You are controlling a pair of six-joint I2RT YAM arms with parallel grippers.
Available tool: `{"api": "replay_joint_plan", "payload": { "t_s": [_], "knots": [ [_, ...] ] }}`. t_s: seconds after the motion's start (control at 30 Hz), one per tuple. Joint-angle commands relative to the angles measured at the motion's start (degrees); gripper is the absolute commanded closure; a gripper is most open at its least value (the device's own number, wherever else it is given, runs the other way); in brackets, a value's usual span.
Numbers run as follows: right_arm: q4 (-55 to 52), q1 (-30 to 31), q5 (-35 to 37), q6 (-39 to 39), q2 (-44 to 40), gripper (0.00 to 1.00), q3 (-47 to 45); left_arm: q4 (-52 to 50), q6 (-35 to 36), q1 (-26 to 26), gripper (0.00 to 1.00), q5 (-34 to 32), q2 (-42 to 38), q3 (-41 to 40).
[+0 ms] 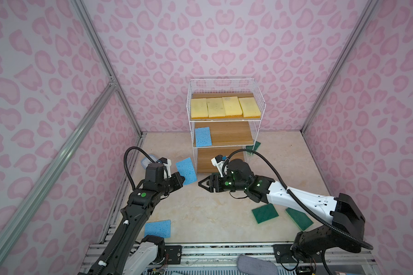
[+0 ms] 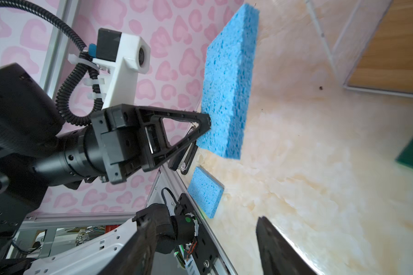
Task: Arrange cleaning sponges on a shelf
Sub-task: Place the cleaning sponge at the shelf.
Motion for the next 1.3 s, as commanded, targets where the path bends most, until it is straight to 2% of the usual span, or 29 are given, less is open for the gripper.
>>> {"api": "replay_joint_plan", "payload": {
  "t_s": [0.0,0.23,0.57,0.83,1.0,1.27],
  "knots": [
    [4.0,2.1,2.2,1.6,3.4,0.33,3.0,-5.1,1.6,0.0,0.96,3.3,-3.3,0.6],
    [3.1,3.9,4.6,2.9,6.6,0.40,6.1,-7.8,2.6,0.1,0.96,4.4,-6.4,1.6],
    [1.2,3.9,6.8,2.8,5.9,0.48,6.5,-7.9,2.4,0.1,0.96,5.3,-7.5,2.3],
    [1.0,3.7,6.8,2.7,5.9,0.48,6.4,-8.1,2.4,0.3,0.96,4.9,-7.3,3.1],
    [2.1,3.7,5.9,3.2,6.1,0.56,5.9,-7.9,2.2,0.2,0.96,4.6,-7.1,3.1],
    [3.9,3.1,6.0,3.4,4.9,0.80,3.9,-7.5,1.8,0.3,0.96,3.8,-5.2,3.9]
  ]
}}
